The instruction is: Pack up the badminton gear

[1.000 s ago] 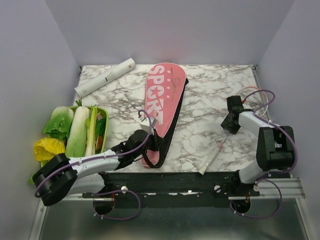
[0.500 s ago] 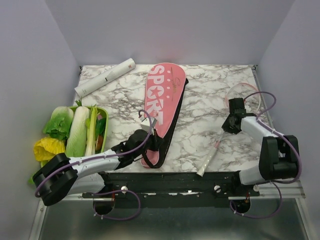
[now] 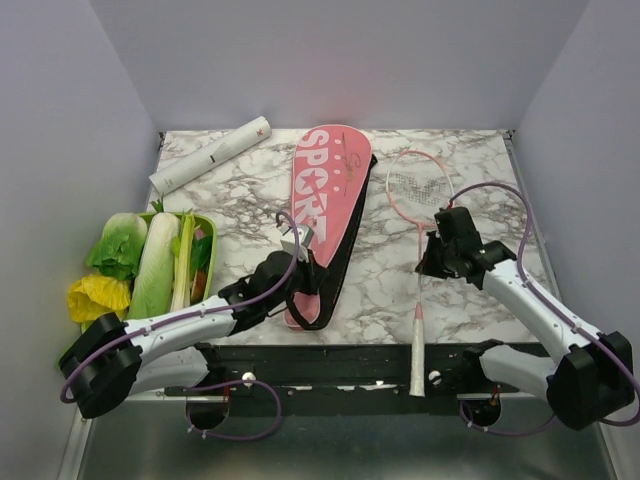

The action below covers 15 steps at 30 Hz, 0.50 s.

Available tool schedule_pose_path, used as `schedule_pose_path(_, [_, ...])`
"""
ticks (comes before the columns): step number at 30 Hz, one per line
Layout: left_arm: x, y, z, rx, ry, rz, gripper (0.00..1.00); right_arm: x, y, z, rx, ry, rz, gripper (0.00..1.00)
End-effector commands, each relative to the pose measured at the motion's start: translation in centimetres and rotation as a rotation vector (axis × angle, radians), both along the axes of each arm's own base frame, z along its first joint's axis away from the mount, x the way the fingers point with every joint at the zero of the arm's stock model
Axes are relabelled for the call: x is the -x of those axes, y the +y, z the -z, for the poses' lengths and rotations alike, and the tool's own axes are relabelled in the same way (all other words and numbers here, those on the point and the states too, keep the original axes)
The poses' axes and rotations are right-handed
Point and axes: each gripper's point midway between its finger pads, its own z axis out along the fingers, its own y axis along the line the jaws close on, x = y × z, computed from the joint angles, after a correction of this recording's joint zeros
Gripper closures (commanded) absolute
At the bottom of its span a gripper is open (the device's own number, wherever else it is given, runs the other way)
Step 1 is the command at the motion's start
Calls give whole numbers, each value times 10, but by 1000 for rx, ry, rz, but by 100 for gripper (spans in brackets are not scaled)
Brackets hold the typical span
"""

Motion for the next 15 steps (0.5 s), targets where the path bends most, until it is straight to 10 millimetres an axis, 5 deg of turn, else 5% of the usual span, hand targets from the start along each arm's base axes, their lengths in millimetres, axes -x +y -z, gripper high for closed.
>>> schedule_pose_path(1, [-15, 4, -39, 45, -76, -69, 100, 40, 15, 1, -26, 81, -135, 100])
schedule_pose_path(8, [-24, 12, -59, 61, -113, -126, 100, 75, 33, 2, 12, 144, -270, 99])
schedule_pose_path(15, [-23, 15, -67, 70, -125, -132, 100, 85, 50, 6, 18, 161, -311, 100])
